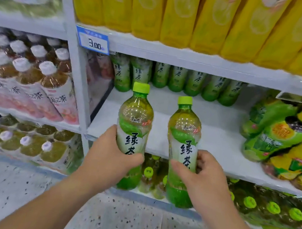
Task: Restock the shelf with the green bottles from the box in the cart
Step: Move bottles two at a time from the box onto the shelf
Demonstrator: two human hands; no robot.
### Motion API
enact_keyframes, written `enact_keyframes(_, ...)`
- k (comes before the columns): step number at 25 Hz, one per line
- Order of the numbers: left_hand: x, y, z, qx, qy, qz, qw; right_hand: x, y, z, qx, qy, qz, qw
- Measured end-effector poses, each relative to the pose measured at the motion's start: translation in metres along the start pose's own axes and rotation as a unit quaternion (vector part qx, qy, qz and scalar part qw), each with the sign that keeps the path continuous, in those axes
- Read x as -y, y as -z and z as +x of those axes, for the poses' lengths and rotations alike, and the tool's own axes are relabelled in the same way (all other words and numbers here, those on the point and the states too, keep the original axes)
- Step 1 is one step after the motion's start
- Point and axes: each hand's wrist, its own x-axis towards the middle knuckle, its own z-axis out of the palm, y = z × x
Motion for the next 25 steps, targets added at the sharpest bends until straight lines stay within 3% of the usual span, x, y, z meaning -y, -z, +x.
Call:
enact_keyframes(5, -0.007, -0.008, 0.066, -0.005, -0.089, 0.013, 0.996, 0.007, -0.011, 0.075, 0.037, 0.067, 0.005, 0.997)
enact_keyframes(12, 0.017, -0.05, 0.13, -0.022, -0.138, -0.062, 0.988, -0.017, -0.031, 0.14, 0.007, 0.129, 0.063, 0.99)
enact_keyframes(20, 0.032, -0.06, 0.139, -0.008, -0.194, -0.127, 0.973, -0.027, -0.04, 0.144, 0.017, 0.158, 0.05, 0.986)
enact_keyframes(25, 0.054, -0.059, 0.138, 0.016, -0.188, -0.053, 0.981, -0.033, -0.038, 0.137, 0.027, 0.166, 0.024, 0.985)
